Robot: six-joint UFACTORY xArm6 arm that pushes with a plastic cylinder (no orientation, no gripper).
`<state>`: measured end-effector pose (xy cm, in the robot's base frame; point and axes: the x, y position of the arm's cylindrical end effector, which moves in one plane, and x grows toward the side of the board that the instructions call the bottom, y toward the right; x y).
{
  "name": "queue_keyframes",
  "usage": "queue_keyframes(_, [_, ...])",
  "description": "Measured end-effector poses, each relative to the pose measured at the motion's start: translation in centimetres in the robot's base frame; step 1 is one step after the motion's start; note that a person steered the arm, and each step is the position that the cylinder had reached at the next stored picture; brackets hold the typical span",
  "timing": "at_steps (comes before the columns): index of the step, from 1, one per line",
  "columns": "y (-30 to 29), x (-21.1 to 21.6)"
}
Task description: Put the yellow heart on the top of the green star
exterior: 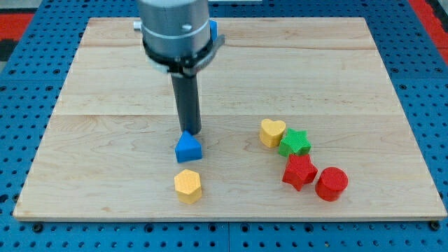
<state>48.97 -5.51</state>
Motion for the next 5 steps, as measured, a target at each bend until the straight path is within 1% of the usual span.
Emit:
queue_keyframes(1, [0.0,3.1])
queue_keyframes(2, [3.2,2.3])
queue_keyframes(3, [10.9,1.8])
queue_keyframes(4, [14.1,1.7])
queue_keyframes(5, [14.3,1.5])
